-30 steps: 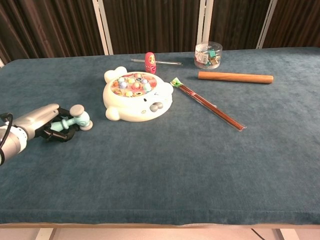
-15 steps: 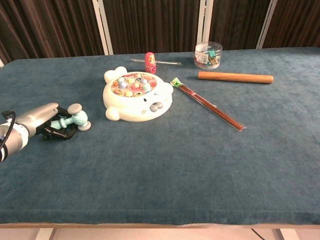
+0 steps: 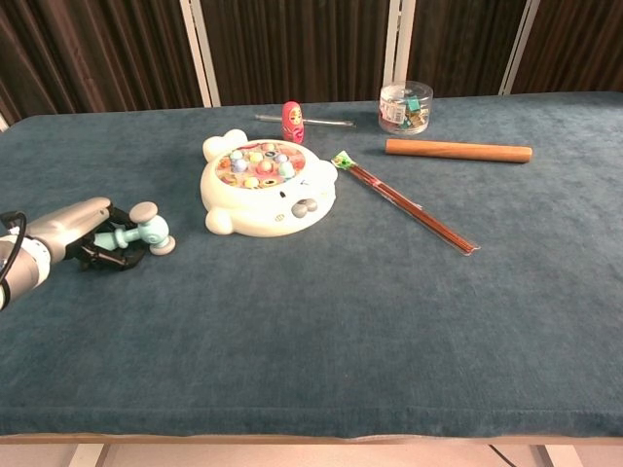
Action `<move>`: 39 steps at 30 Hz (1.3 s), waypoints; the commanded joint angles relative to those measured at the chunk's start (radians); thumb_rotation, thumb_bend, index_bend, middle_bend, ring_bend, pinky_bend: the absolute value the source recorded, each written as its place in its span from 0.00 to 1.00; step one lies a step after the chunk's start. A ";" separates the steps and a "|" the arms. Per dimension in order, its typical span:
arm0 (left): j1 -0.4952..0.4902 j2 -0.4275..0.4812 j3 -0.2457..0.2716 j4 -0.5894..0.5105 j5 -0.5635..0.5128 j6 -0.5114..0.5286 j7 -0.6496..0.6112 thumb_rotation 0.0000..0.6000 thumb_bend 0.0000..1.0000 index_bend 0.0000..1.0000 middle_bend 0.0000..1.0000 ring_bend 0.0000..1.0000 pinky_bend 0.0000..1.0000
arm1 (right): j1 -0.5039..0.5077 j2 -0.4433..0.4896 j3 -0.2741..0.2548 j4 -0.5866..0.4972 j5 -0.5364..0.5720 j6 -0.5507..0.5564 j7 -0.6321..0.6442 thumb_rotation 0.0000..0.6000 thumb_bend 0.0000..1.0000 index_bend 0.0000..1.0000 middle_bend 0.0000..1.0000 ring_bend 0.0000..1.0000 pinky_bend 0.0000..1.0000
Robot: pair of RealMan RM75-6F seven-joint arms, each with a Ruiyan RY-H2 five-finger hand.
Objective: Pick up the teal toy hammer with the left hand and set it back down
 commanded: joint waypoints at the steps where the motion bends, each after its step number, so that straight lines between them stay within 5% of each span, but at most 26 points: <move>1: -0.002 -0.002 -0.002 0.005 0.000 0.002 0.001 0.84 0.40 0.29 0.00 0.00 0.00 | 0.001 0.001 -0.001 0.000 -0.001 -0.001 0.002 1.00 0.27 0.00 0.00 0.00 0.00; 14: -0.007 -0.011 0.009 0.038 0.012 0.030 0.049 0.84 0.38 0.28 0.00 0.00 0.00 | 0.001 0.003 -0.002 0.000 -0.003 0.000 0.005 1.00 0.27 0.00 0.00 0.00 0.00; 39: -0.003 -0.010 0.014 0.055 0.039 0.060 0.106 0.86 0.36 0.12 0.00 0.00 0.00 | 0.003 0.009 -0.004 0.000 -0.006 -0.001 0.013 1.00 0.27 0.00 0.00 0.00 0.00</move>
